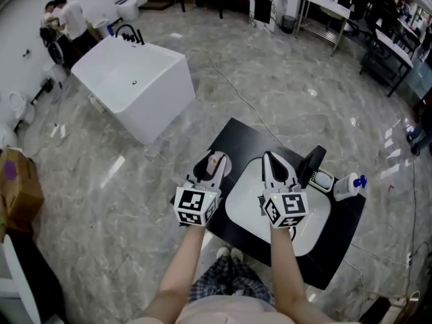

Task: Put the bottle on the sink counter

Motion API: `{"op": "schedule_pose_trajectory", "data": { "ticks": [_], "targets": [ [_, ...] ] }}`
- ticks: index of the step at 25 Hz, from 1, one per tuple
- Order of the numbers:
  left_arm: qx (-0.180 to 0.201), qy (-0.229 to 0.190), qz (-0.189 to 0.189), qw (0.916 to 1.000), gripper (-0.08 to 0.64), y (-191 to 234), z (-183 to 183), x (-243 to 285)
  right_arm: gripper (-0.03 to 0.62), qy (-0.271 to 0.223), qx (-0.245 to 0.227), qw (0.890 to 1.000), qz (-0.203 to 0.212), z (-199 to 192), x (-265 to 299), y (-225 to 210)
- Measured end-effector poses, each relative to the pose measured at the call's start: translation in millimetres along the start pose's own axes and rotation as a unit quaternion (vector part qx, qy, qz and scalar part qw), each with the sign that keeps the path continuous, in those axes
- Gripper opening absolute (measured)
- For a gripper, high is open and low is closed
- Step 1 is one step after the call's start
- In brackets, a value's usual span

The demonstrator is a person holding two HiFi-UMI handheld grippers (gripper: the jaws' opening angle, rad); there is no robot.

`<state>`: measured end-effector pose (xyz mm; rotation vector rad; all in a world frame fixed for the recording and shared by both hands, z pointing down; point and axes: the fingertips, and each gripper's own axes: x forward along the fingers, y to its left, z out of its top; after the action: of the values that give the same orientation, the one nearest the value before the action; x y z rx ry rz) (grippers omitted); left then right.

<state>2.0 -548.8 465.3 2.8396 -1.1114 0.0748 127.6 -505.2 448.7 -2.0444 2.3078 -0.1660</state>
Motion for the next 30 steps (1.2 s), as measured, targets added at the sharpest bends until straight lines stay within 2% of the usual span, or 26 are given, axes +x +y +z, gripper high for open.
{"op": "schedule_pose_trajectory", "data": {
  "ticks": [7, 14, 22, 30],
  "targets": [
    [-0.002, 0.016, -0.015, 0.9998, 0.14, 57, -27, 116, 0.015, 0.028, -0.005, 1.0, -0.006, -33, 136, -37],
    [-0.025, 0.028, -0.01, 0.9993, 0.14, 90, -84, 204, 0.015, 0.076, -0.003, 0.997, -0.003, -107, 224, -78],
    [-0.033, 0.065, 0.009, 0.9973, 0.14, 112, -160, 264, 0.015, 0.111, -0.002, 0.994, -0.002, -180, 273, -108],
    [-0.026, 0.098, 0.017, 0.9947, 0.14, 118, -189, 296, 0.015, 0.135, 0.005, 0.991, -0.015, -210, 284, -137]
  ]
}}
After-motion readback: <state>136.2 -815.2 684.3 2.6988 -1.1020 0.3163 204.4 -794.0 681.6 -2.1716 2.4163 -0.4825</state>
